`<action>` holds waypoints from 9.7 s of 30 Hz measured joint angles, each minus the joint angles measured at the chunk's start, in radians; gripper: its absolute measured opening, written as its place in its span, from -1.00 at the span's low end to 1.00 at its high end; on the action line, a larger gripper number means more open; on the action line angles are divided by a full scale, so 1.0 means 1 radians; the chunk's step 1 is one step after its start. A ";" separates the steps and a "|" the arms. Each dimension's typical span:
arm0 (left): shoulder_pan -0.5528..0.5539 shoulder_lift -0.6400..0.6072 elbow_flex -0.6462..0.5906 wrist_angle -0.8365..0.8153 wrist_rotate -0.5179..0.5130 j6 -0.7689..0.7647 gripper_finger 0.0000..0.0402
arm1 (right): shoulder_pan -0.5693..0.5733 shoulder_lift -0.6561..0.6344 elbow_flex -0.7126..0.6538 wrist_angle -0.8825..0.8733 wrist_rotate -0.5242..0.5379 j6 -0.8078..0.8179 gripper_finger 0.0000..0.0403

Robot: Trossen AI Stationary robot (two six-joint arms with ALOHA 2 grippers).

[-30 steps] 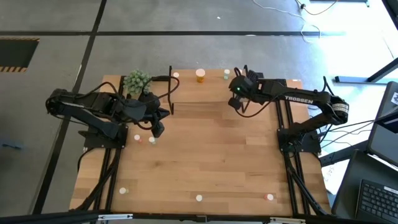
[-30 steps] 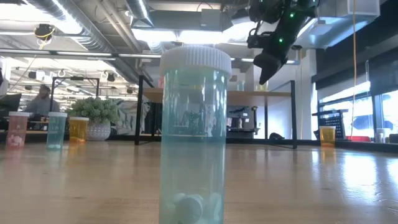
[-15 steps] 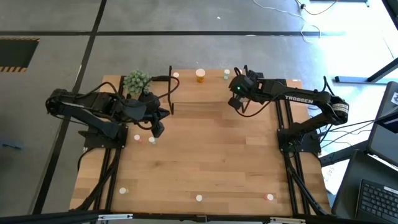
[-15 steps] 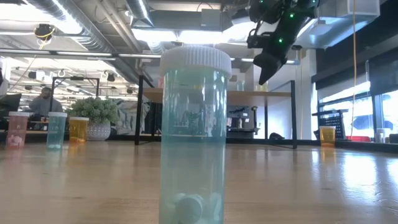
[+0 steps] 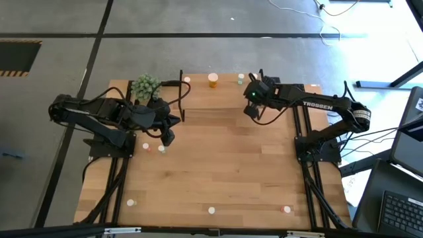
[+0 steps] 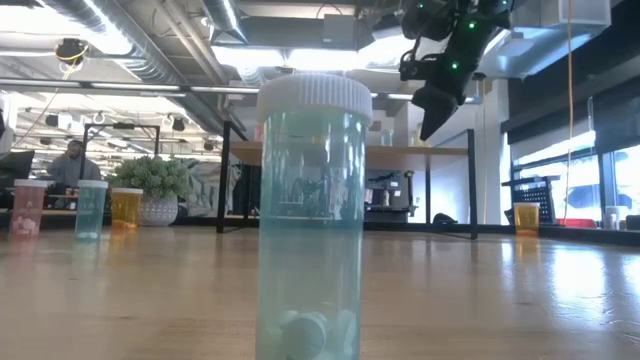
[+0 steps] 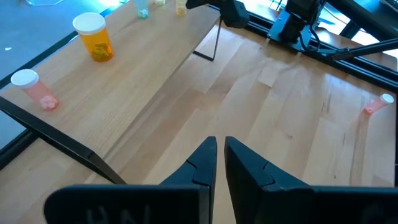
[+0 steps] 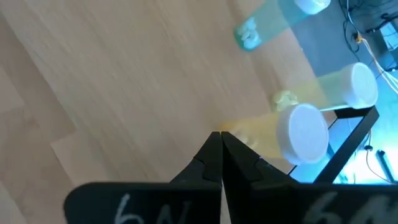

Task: Pick and place medicine bottles onto shelf by color
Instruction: Put the top yellow medicine bottle on the shelf, aligned with the other yellow medicine bottle, then put the bottom blue medicine bottle on the shelf

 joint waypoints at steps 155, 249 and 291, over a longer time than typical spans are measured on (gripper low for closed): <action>0.019 0.077 0.000 -0.453 0.436 -0.521 -0.36 | 0.580 -0.001 0.703 -0.591 -0.478 0.470 -0.95; -0.143 0.065 0.000 -0.505 0.220 -0.230 -0.36 | 0.783 0.537 0.703 -0.121 -0.746 0.657 -0.18; -0.143 0.065 0.000 -0.502 0.352 -0.079 -0.36 | 0.795 0.537 0.703 -0.035 -0.741 0.626 -0.33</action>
